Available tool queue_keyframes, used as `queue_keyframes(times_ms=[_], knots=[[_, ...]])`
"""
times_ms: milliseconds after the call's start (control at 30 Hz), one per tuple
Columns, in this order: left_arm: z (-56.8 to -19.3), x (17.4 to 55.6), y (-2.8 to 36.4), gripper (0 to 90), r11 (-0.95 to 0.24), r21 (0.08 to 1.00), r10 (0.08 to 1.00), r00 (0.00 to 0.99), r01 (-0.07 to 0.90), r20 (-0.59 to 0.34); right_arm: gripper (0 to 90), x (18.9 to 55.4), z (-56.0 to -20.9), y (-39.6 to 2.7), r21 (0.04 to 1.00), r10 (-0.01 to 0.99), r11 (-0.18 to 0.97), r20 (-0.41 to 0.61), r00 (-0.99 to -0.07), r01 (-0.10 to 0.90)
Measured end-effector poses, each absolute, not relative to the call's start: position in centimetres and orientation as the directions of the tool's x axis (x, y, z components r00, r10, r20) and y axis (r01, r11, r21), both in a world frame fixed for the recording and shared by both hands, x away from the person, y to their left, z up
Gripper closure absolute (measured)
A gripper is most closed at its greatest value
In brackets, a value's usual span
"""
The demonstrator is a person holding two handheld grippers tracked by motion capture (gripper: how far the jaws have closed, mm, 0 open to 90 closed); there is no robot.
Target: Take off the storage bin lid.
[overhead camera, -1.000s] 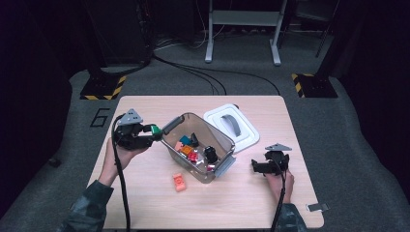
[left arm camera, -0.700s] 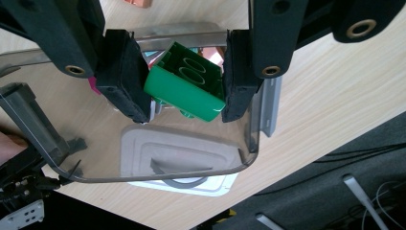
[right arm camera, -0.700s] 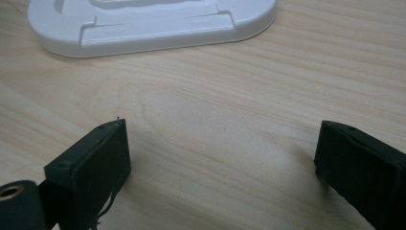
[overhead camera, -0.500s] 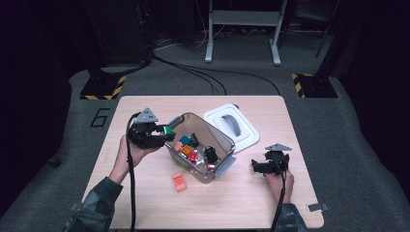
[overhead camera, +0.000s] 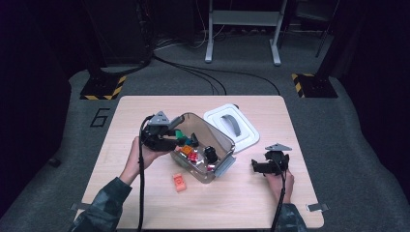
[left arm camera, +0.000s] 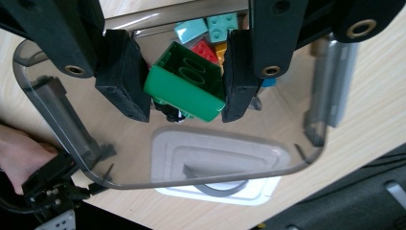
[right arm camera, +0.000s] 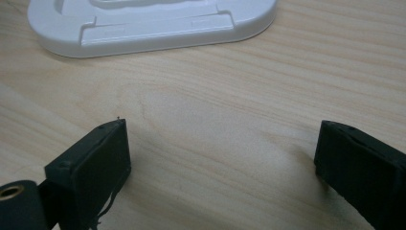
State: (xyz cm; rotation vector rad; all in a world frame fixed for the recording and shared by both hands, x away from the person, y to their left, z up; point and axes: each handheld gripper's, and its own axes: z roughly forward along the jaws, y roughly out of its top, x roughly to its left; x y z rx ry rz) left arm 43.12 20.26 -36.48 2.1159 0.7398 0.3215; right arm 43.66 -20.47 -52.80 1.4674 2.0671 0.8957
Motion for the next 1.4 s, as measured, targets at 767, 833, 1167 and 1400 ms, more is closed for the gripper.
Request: queue_keyframes(times_ms=[767,833,1167,1400], knots=[[-39.2,42.4,17.2,54.2,-0.517,0.732,0.523,0.841,0.443,-0.14,4.3,43.6,-52.8,-20.5,0.726,0.943,0.224,0.009,-0.333,0.651],[-39.3,42.3,17.1,54.2,-0.526,0.724,0.516,0.844,0.446,-0.145,4.3,43.6,-52.8,-20.5,0.726,0.943,0.224,0.008,-0.333,0.651],[-39.6,41.9,17.2,48.3,-0.555,0.708,0.483,0.862,0.435,-0.151,4.3,43.6,-52.8,-20.5,0.726,0.943,0.224,0.008,-0.333,0.651],[-38.5,40.6,18.4,31.9,-0.522,0.752,0.509,0.855,0.403,-0.105,4.4,43.6,-52.8,-20.5,0.726,0.943,0.223,0.009,-0.333,0.651]])
